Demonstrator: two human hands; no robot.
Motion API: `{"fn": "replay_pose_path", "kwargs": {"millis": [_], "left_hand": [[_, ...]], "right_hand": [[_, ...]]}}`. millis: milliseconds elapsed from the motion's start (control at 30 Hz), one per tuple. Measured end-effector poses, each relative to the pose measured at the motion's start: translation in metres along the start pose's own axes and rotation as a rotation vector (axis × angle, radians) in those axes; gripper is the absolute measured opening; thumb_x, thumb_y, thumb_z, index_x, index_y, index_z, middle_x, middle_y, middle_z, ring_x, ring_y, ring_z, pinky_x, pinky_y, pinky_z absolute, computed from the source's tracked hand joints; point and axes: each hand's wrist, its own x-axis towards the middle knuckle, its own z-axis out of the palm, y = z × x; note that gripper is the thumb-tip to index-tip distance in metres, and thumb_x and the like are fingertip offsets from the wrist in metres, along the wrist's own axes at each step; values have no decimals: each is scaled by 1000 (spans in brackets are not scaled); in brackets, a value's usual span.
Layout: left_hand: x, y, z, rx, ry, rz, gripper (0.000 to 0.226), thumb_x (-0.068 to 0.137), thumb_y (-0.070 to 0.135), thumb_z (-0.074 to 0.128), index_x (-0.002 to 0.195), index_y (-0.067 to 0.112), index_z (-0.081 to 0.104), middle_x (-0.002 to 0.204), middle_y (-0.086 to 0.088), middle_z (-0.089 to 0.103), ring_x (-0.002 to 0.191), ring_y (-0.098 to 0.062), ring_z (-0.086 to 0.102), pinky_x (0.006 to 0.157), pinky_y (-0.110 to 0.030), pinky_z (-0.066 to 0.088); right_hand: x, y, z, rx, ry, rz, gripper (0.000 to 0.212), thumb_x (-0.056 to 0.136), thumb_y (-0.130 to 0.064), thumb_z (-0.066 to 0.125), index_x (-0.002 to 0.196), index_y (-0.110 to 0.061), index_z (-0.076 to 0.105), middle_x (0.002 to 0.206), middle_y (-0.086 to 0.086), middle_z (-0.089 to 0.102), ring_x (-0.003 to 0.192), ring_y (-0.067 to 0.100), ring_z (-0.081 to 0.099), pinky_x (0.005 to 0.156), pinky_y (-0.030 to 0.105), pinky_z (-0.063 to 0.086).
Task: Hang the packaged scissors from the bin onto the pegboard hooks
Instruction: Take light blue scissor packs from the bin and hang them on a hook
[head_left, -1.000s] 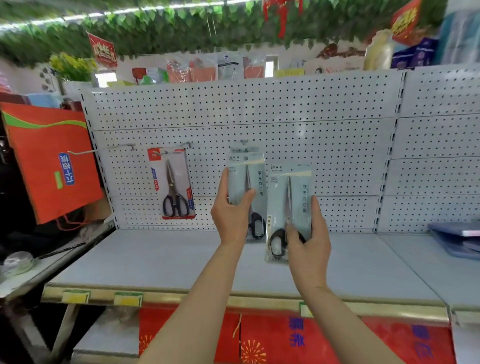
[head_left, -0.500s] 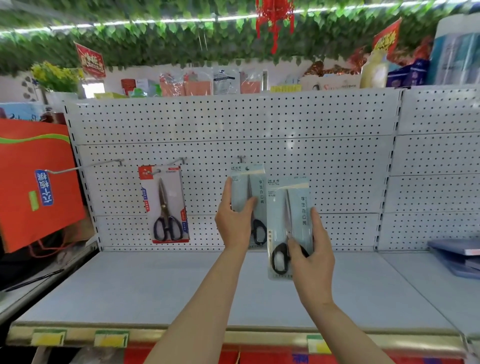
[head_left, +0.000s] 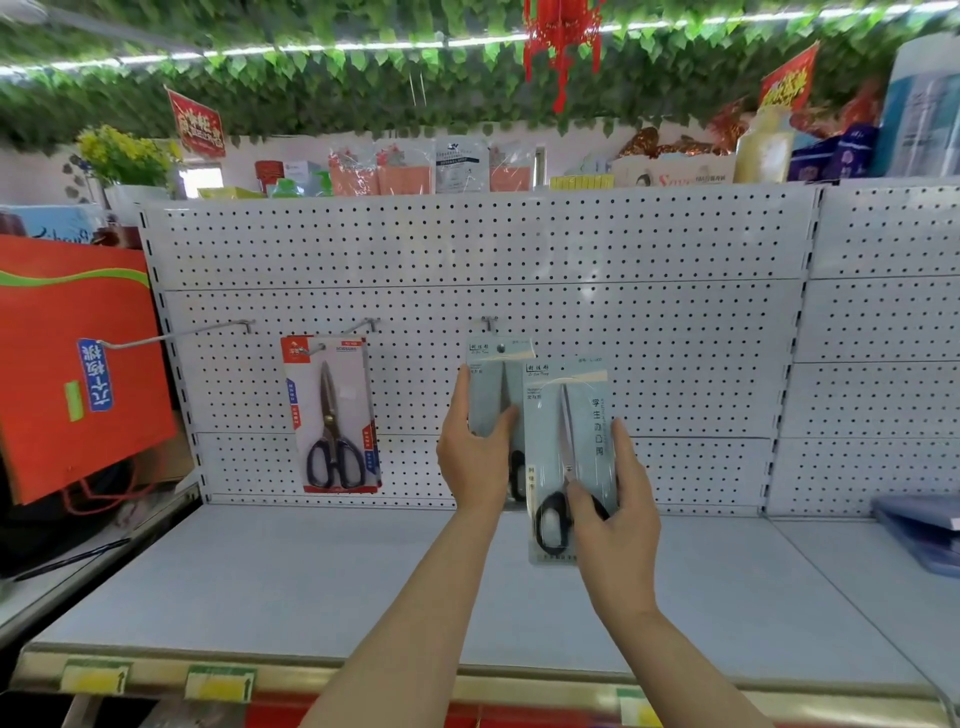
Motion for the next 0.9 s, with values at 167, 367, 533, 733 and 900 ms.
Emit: {"fn": "replay_pose_path", "kwargs": {"millis": [167, 367, 533, 733, 900], "left_hand": [[4, -5, 0, 137, -33, 50, 72, 86, 43, 71, 146, 51, 32, 130, 16, 60, 113, -10, 60, 89, -37, 55], [6, -16, -13, 266, -87, 71, 65, 90, 48, 64, 146, 52, 31, 114, 20, 54, 91, -6, 61, 72, -28, 50], [29, -10, -32, 321, -37, 109, 47, 99, 44, 50, 145, 41, 43, 122, 10, 56, 99, -8, 61, 82, -32, 52], [57, 36, -38, 376, -284, 396, 55, 92, 60, 49, 145, 47, 38, 139, 17, 38, 125, -10, 47, 93, -35, 49], [64, 43, -27, 684, -341, 495, 62, 91, 44, 64, 147, 31, 41, 149, 13, 32, 130, -13, 37, 92, -34, 48]], "right_hand": [[4, 0, 7, -6, -12, -8, 69, 90, -6, 61, 146, -35, 33, 117, -42, 41, 111, -22, 42, 83, -2, 33], [5, 7, 23, -19, -28, 12, 68, 90, -9, 60, 146, -37, 33, 119, -42, 39, 111, -23, 40, 84, -2, 34], [14, 10, 44, -33, -45, 37, 68, 90, -10, 60, 147, -36, 32, 115, -41, 39, 107, -25, 40, 80, 5, 38], [33, 14, 76, -15, -33, 50, 68, 91, -15, 59, 147, -37, 30, 110, -37, 41, 106, -18, 43, 84, 19, 42], [35, 26, 89, 6, 7, 61, 67, 90, -15, 60, 147, -38, 32, 111, -34, 44, 108, -7, 48, 86, 26, 47]]}}
